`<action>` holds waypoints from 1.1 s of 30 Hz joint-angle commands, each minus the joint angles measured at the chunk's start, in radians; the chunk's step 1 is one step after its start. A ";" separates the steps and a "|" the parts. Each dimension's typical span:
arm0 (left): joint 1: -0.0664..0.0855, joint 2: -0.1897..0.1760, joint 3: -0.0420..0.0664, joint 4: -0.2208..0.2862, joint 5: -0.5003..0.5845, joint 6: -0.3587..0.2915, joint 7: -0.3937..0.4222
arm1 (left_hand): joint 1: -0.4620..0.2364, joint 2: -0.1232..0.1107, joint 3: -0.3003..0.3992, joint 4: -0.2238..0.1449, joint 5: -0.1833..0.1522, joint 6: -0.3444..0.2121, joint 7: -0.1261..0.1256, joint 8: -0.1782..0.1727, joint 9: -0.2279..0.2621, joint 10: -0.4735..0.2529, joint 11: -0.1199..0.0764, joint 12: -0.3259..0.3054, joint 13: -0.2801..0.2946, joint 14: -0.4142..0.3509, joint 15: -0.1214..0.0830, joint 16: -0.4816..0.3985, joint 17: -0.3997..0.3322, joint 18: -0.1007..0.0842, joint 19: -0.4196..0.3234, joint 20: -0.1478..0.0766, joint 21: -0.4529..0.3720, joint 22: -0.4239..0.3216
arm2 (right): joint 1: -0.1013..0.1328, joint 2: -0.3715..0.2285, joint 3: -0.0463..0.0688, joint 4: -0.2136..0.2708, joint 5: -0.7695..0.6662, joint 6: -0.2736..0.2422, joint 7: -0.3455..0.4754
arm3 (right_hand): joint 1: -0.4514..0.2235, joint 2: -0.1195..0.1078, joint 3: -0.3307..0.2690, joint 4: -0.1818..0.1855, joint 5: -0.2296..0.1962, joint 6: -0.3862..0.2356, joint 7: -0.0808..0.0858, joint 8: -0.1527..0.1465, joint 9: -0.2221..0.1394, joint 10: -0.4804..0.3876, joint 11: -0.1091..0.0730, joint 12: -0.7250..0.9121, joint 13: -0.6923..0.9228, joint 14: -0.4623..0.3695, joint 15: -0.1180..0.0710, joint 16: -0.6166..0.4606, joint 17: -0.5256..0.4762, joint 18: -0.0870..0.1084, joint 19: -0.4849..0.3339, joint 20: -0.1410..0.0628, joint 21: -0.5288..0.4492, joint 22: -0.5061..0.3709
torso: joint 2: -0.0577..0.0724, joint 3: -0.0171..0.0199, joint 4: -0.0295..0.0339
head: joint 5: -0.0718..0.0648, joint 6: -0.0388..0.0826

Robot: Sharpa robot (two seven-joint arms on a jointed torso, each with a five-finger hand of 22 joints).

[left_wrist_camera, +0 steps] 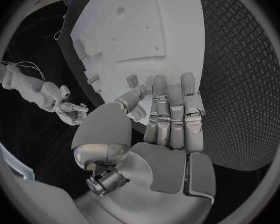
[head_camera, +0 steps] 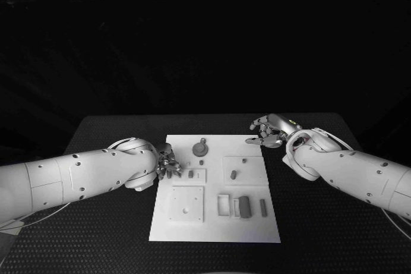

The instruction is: Assemble the parts on the task board

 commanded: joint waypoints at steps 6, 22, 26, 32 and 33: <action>-0.004 0.004 0.000 -0.001 -0.018 0.014 0.006 | 0.002 0.003 0.040 -0.035 0.004 0.007 -0.002 0.003 0.001 0.008 0.001 0.004 0.001 0.002 -0.004 0.006 -0.001 -0.015 0.005 -0.001 0.005 0.002 | 0.000 -0.001 0.000 0.001 0.001 0.011 0.004 | -0.010 0.001 0.005 0.002 0.000 -0.022 0.027 -0.006 0.001 -0.008 0.001 0.004 -0.002 -0.005 -0.002 0.003 -0.001 0.030 -0.001 -0.009 0.000 0.001 | 0.000 -0.0003 -0.0002 | -0.003 -0.004; -0.020 0.019 0.000 -0.025 -0.030 0.010 0.010 | -0.003 0.003 0.040 -0.030 0.002 0.007 -0.002 0.003 0.000 0.008 0.001 0.004 0.001 0.002 -0.004 0.006 -0.001 -0.015 0.005 -0.001 0.004 0.004 | 0.000 0.002 0.000 0.000 0.001 0.011 0.004 | -0.011 0.001 0.006 0.002 0.000 -0.022 0.027 -0.007 0.001 -0.009 0.001 0.005 -0.002 -0.006 -0.001 0.003 -0.002 0.030 -0.001 -0.009 0.000 0.001 | 0.000 -0.0004 -0.0005 | -0.001 -0.003; -0.024 0.025 0.000 -0.032 -0.039 0.007 0.011 | -0.006 0.003 0.041 -0.026 -0.003 0.007 -0.002 0.003 0.000 0.007 0.001 0.004 0.001 0.002 -0.004 0.006 -0.001 -0.015 0.005 -0.002 0.003 0.005 | 0.000 0.002 0.000 0.000 0.002 0.011 0.004 | -0.012 0.001 0.007 0.002 0.000 -0.022 0.027 -0.007 0.001 -0.009 0.001 0.005 -0.003 -0.006 -0.001 0.004 -0.002 0.030 -0.001 -0.009 0.000 0.001 | 0.000 -0.0002 -0.0006 | -0.001 -0.003; -0.026 0.026 0.001 -0.034 -0.056 0.002 0.011 | -0.007 0.002 0.041 -0.025 -0.005 0.007 -0.002 0.003 -0.001 0.007 0.001 0.004 0.001 0.002 -0.004 0.006 -0.001 -0.015 0.005 -0.002 0.003 0.006 | 0.000 0.002 0.000 0.000 0.003 0.011 0.005 | -0.012 0.003 0.008 0.002 0.000 -0.023 0.028 -0.007 0.001 -0.009 0.001 0.005 -0.003 -0.006 -0.001 0.004 -0.002 0.030 -0.001 -0.009 0.001 0.001 | 0.000 -0.0008 -0.0007 | -0.001 -0.004; -0.027 0.026 0.001 -0.035 -0.056 0.002 0.012 | -0.007 0.002 0.041 -0.025 -0.006 0.007 -0.002 0.003 -0.001 0.007 0.001 0.004 0.001 0.002 -0.004 0.006 -0.001 -0.015 0.005 -0.002 0.003 0.006 | 0.000 0.002 0.000 0.000 0.003 0.011 0.005 | -0.012 0.003 0.008 0.002 0.000 -0.023 0.028 -0.007 0.001 -0.009 0.001 0.005 -0.003 -0.006 -0.001 0.004 -0.002 0.030 -0.001 -0.009 0.001 0.001 | 0.000 -0.0007 -0.0003 | -0.001 -0.004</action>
